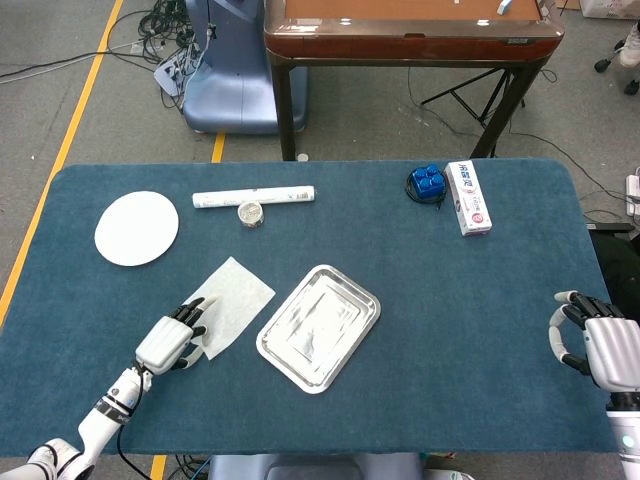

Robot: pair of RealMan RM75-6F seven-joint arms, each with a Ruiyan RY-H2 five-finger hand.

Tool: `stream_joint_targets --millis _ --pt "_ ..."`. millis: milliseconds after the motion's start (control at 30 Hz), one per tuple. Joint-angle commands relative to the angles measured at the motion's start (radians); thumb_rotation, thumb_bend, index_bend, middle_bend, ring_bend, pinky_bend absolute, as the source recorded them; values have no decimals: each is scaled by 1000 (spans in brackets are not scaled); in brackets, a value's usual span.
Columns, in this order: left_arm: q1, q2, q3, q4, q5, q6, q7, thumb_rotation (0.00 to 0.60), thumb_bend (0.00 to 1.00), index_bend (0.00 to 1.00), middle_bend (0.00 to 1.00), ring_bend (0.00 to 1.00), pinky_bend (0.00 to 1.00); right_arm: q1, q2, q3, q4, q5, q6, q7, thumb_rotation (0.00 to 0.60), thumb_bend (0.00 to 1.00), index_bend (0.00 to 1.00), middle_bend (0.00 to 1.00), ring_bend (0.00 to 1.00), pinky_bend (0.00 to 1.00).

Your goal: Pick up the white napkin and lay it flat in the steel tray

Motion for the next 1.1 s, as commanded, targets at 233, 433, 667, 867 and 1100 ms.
stream_joint_targets --millis 233,433,667,867,1100 --pt "-5 29 -19 -48 -17 -1 -25 600 430 575 0 0 172 -1 1 1 0 0 2 4 600 383 593 322 303 354" --pt "-24 82 -54 -128 -41 -8 -29 600 432 587 0 0 172 -1 1 1 0 0 1 3 600 383 593 322 303 354" --pt "-40 145 -98 -245 -85 -30 -16 600 461 616 0 0 172 -1 0 1 -1 0 1 0 600 383 593 322 303 354" --pt "-59 191 -140 -349 -121 -50 26 600 479 633 0 0 172 -1 0 0 -1 -1 1 0 600 383 593 322 303 354" --pt "-77 239 -168 -496 -148 -77 92 600 490 646 0 0 172 -1 0 1 -1 -1 2 2 600 383 593 322 303 354"
